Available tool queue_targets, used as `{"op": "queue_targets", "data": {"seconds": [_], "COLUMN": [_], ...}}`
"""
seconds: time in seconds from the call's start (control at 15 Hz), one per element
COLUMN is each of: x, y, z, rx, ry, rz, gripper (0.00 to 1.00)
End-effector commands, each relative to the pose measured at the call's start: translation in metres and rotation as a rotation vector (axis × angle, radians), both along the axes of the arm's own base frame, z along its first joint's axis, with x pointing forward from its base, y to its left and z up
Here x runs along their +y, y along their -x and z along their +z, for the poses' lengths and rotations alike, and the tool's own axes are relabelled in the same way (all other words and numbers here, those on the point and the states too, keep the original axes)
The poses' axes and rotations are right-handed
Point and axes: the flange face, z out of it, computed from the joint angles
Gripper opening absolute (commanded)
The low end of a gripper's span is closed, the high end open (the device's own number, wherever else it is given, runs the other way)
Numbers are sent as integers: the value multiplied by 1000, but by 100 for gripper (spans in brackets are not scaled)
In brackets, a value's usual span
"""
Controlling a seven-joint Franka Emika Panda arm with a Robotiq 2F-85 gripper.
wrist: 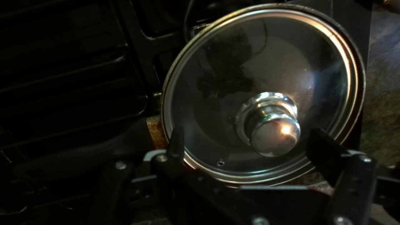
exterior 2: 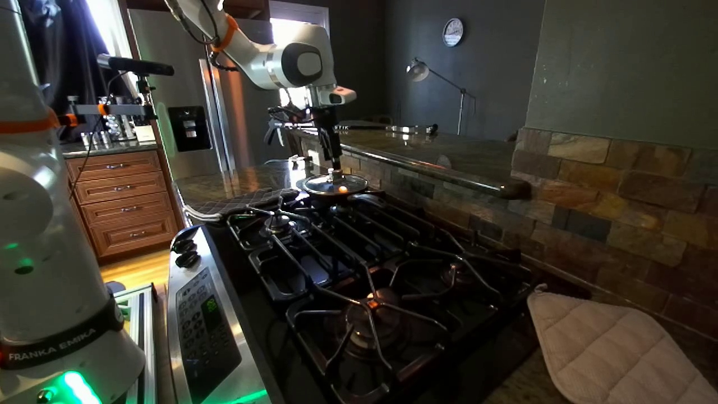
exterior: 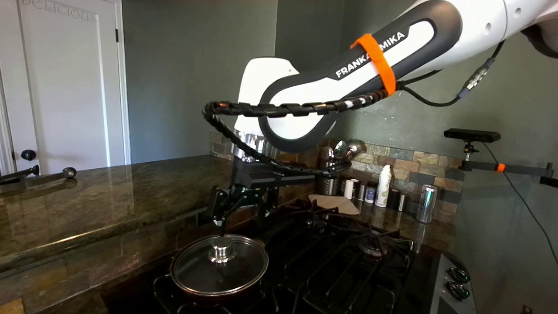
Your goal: Remove the glass lid from the pan then move the pan to the back left side of the stove.
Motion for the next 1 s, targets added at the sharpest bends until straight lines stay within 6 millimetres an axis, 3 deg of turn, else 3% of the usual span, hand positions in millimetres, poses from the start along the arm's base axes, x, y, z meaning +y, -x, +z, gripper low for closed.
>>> {"op": "queue_targets", "data": {"seconds": [0.0,0.93], "x": [4,33], "y": [-2,-21], "z": [-13,-25], "rx": [-22,-24], "ry": [-18,45], "rz": [52,145], "gripper": [100,100]}}
